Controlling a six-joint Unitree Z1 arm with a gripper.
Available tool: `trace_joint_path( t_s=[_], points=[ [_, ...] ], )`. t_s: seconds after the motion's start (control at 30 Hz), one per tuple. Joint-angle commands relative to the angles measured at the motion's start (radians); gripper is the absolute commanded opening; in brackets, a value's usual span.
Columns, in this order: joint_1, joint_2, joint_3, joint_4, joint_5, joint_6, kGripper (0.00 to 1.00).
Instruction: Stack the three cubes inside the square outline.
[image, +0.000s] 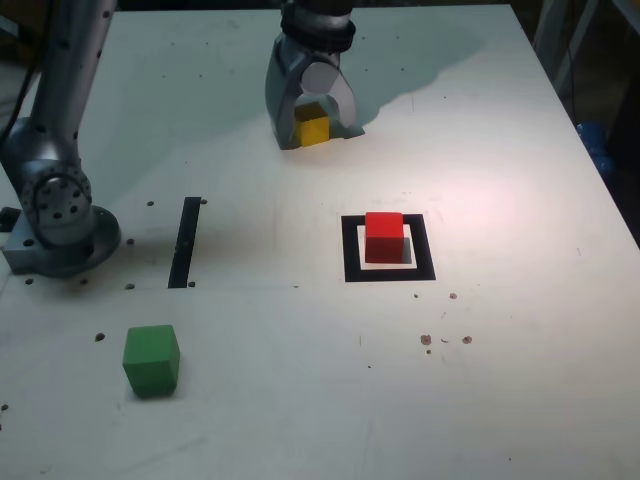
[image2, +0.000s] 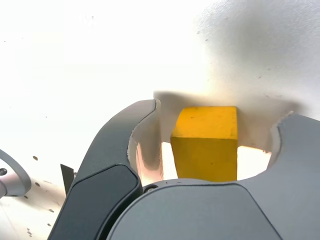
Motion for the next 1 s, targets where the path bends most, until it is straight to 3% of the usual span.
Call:
trace_joint_path(
  t_s=[0.0, 0.67, 0.97],
  points=[
    [0.000, 0.004, 0.001, 0.000, 0.001, -0.002, 0.30],
    [-0.029, -0.002, -0.010, 0.013, -0.005, -0.002, 0.30],
    [-0.118, -0.018, -0.097, 0.112, 0.000, -0.020, 0.30]
  ],
)
